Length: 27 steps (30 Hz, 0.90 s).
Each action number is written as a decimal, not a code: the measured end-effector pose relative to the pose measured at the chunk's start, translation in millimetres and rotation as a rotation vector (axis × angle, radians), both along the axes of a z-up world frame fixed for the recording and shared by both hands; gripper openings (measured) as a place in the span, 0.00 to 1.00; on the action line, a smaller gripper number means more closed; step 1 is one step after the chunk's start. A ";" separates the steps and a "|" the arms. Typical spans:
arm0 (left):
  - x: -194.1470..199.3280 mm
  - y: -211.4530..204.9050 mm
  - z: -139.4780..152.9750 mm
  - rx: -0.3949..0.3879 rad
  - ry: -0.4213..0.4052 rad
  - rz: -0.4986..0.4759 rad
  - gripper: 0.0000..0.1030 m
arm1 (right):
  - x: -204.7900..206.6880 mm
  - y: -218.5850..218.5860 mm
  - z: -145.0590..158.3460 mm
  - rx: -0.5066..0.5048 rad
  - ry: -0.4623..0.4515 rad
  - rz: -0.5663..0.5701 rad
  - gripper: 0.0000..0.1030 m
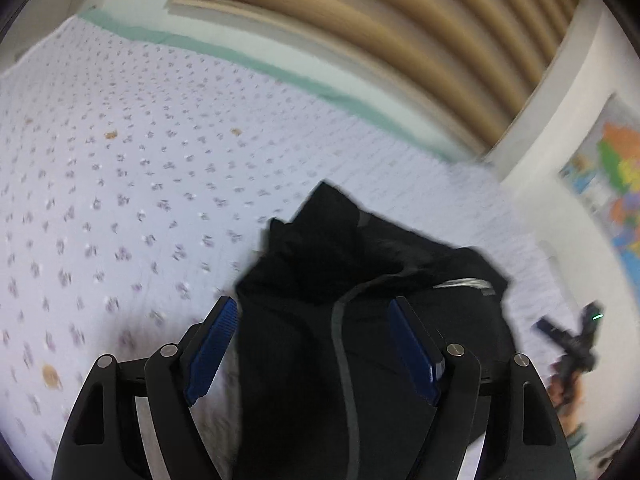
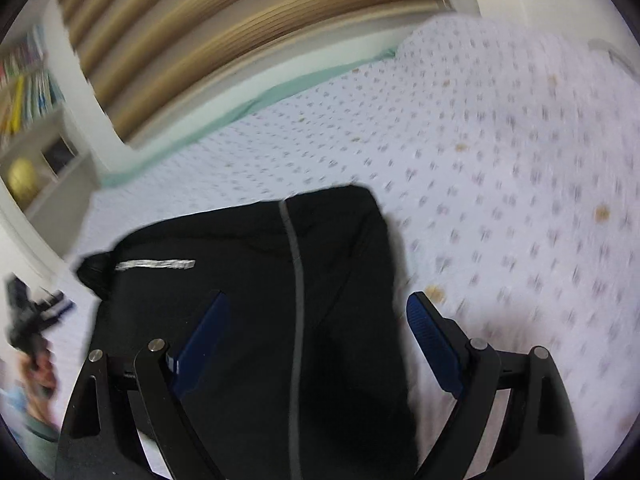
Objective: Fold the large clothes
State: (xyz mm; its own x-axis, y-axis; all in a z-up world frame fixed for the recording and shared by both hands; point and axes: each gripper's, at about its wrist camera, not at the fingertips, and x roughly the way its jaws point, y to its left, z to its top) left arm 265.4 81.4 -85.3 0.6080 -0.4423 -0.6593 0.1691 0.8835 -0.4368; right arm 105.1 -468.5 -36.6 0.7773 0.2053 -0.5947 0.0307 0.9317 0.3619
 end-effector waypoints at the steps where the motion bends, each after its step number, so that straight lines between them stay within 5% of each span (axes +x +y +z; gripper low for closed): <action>1: 9.3 -1.4 -4.4 0.018 -0.002 0.029 0.76 | 6.1 -2.5 -3.0 -0.017 0.005 0.002 0.89; 7: 61.8 0.7 -34.4 -0.125 0.087 -0.047 0.76 | 65.0 -22.9 -24.0 -0.025 0.029 0.037 0.89; 11: 88.6 -8.1 -49.5 -0.091 0.125 -0.077 0.76 | 108.6 -30.9 -40.4 0.042 0.108 0.078 0.89; 13: 96.2 -4.8 -56.6 -0.172 0.137 -0.068 0.63 | 117.9 -25.8 -47.2 0.081 0.127 0.140 0.74; 14: 95.8 -4.3 -56.5 -0.198 0.131 -0.071 0.41 | 116.0 -20.1 -45.8 0.030 0.116 0.136 0.41; 15: 93.5 -5.2 -54.3 -0.197 0.117 -0.069 0.24 | 107.1 -11.9 -39.5 -0.050 0.081 0.117 0.26; 17: 81.2 -8.2 -40.8 -0.161 0.047 -0.066 0.13 | 91.4 -2.9 -27.1 -0.139 0.021 0.085 0.18; 23: 59.8 -7.0 27.1 -0.186 -0.109 0.002 0.11 | 71.5 11.9 50.7 -0.302 -0.113 -0.064 0.13; 27: 72.6 -20.8 55.5 -0.106 -0.150 0.061 0.11 | 101.8 24.8 67.9 -0.391 -0.076 -0.128 0.13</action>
